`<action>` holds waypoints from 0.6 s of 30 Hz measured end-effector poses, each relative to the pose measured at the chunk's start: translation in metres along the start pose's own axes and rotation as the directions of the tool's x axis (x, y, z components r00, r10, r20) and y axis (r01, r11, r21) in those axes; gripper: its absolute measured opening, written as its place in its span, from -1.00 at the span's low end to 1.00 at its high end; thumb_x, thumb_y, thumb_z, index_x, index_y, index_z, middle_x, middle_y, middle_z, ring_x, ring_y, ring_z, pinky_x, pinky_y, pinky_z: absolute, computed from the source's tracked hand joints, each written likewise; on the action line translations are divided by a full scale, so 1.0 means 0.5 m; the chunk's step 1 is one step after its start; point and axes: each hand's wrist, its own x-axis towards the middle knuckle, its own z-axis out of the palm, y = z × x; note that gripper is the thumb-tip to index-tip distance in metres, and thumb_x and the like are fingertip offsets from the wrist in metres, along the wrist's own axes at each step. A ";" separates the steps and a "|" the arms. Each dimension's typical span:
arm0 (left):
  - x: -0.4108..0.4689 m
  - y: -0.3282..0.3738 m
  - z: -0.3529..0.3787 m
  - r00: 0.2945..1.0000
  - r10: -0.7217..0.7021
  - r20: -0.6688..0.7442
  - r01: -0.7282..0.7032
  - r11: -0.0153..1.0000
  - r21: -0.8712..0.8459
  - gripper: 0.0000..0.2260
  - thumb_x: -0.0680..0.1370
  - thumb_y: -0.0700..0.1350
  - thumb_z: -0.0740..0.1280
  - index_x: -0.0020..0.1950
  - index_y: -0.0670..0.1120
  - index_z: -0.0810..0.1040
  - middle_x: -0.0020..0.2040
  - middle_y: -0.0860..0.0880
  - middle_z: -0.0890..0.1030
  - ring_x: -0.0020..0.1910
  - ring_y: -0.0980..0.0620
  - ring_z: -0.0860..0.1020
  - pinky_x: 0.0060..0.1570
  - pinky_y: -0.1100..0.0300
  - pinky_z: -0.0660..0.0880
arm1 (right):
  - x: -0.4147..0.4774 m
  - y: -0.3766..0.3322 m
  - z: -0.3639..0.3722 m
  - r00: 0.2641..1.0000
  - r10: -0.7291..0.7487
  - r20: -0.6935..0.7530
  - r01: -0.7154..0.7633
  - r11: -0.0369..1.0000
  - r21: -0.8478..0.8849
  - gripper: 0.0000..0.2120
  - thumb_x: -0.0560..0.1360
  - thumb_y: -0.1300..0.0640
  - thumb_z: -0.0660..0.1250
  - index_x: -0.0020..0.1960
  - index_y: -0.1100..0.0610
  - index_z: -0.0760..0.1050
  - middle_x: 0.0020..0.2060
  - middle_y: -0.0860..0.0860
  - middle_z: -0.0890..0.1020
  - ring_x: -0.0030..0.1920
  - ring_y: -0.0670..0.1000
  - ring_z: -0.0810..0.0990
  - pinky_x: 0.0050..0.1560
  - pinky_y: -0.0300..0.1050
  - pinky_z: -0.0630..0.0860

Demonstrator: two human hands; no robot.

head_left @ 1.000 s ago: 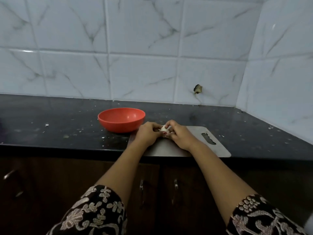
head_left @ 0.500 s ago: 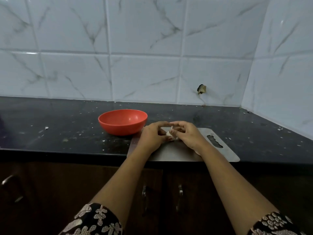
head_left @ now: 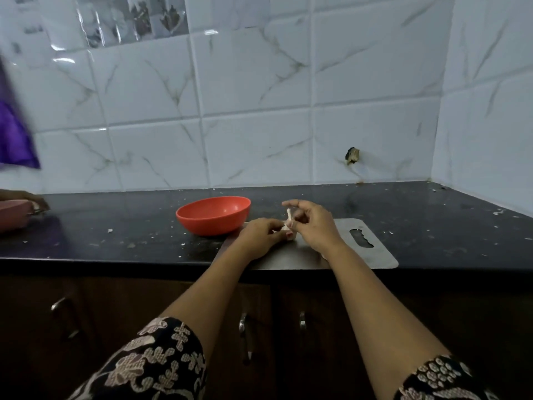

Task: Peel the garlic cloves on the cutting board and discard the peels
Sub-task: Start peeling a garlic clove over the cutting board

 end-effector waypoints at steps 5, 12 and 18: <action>-0.005 0.028 0.005 0.998 0.049 -0.048 -0.039 0.980 0.193 -0.78 0.61 -0.12 0.22 -0.01 -0.21 0.61 -0.08 -0.20 0.64 -0.08 -0.15 0.55 -0.05 0.03 0.39 | -0.005 -0.009 0.002 1.000 -0.006 -0.013 0.005 0.997 -0.076 -0.77 0.45 0.43 0.36 0.02 0.19 0.63 -0.24 0.07 0.61 -0.25 -0.10 0.54 -0.25 -0.52 0.43; -0.006 0.063 -0.001 0.997 -0.077 0.030 0.068 0.971 0.229 -0.68 0.65 -0.06 0.14 0.11 -0.26 0.56 0.13 -0.25 0.58 0.14 -0.21 0.52 0.10 0.04 0.37 | -0.021 -0.032 -0.005 0.997 0.018 -0.077 -0.034 0.977 -0.212 -0.88 0.45 0.46 0.32 -0.12 0.30 0.58 -0.24 0.05 0.61 -0.32 -0.25 0.50 -0.34 -0.54 0.38; -0.004 0.039 0.010 0.998 -0.069 -0.005 0.069 0.987 0.146 -0.67 0.64 -0.03 0.14 0.16 -0.21 0.58 0.17 -0.25 0.59 0.16 -0.21 0.52 0.12 0.03 0.39 | -0.016 -0.027 0.002 0.990 0.062 -0.126 -0.091 0.968 -0.236 -0.87 0.43 0.36 0.42 -0.17 0.15 0.56 -0.29 -0.01 0.60 -0.22 -0.03 0.58 -0.24 -0.42 0.44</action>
